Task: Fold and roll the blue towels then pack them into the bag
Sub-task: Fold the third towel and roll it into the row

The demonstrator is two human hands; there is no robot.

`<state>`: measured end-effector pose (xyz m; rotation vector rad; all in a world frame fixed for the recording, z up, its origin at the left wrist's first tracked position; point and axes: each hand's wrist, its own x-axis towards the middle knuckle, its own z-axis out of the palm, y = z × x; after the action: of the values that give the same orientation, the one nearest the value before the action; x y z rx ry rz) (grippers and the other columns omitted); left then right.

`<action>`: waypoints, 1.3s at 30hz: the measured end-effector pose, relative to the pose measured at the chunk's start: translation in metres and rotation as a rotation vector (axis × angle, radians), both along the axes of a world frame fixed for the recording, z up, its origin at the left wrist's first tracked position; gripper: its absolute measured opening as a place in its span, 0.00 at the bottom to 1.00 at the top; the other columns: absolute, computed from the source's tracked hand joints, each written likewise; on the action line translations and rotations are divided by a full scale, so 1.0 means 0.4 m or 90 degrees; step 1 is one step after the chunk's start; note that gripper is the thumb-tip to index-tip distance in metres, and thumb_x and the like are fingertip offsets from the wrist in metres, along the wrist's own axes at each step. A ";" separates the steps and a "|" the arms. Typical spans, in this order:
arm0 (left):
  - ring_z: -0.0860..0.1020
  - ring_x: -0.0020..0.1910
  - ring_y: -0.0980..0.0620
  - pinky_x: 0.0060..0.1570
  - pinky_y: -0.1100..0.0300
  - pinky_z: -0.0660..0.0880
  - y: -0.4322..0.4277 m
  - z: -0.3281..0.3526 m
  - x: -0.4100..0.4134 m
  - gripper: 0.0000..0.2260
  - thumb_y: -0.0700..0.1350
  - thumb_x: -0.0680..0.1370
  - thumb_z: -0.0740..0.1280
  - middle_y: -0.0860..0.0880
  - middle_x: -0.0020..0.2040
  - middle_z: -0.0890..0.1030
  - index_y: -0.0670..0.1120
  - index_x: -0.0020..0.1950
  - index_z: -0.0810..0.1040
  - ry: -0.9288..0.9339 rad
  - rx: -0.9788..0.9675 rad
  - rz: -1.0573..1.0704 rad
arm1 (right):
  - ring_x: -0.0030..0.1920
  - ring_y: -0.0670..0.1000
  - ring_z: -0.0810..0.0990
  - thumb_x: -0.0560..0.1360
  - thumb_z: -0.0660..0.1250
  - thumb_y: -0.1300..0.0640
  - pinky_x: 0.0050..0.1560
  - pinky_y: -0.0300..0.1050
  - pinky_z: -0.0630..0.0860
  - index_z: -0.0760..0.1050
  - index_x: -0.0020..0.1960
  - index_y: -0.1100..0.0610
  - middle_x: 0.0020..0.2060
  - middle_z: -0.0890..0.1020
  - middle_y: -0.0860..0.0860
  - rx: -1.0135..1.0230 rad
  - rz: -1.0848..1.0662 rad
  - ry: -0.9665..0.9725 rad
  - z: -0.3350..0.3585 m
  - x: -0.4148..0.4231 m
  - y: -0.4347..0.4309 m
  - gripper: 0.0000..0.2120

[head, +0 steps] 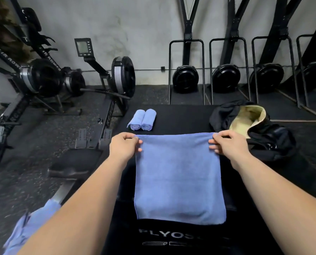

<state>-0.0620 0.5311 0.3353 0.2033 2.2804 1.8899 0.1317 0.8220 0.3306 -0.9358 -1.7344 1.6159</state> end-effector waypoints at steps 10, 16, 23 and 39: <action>0.70 0.77 0.45 0.75 0.50 0.67 0.070 -0.184 0.003 0.33 0.58 0.84 0.64 0.49 0.81 0.69 0.51 0.85 0.56 0.194 -0.460 -0.335 | 0.70 0.54 0.77 0.81 0.68 0.45 0.73 0.51 0.70 0.67 0.79 0.53 0.70 0.80 0.50 0.293 0.233 -0.311 -0.160 -0.081 -0.028 0.29; 0.37 0.85 0.51 0.83 0.51 0.39 0.030 -0.303 0.097 0.33 0.67 0.85 0.44 0.50 0.86 0.39 0.53 0.87 0.44 0.395 -0.692 -0.372 | 0.83 0.49 0.54 0.85 0.59 0.42 0.80 0.43 0.52 0.66 0.81 0.52 0.83 0.60 0.49 0.583 0.337 -0.377 -0.277 0.004 -0.094 0.27; 0.47 0.85 0.46 0.83 0.47 0.46 0.055 -0.273 0.123 0.37 0.65 0.80 0.36 0.47 0.87 0.51 0.51 0.86 0.53 0.472 -0.711 -0.350 | 0.77 0.53 0.67 0.84 0.65 0.50 0.76 0.49 0.64 0.80 0.68 0.51 0.71 0.78 0.49 0.573 0.185 -0.269 -0.288 0.110 -0.042 0.15; 0.36 0.84 0.54 0.83 0.48 0.38 0.096 -0.318 0.247 0.32 0.69 0.84 0.44 0.54 0.86 0.41 0.59 0.86 0.47 0.471 -0.671 -0.428 | 0.73 0.43 0.63 0.69 0.81 0.41 0.70 0.30 0.58 0.78 0.50 0.44 0.65 0.73 0.39 0.501 0.212 -0.196 -0.303 0.356 -0.129 0.17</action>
<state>0.0369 0.5694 0.2082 1.4123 2.7263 0.1709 0.2741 0.7704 0.2096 -0.5308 -2.5566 0.8155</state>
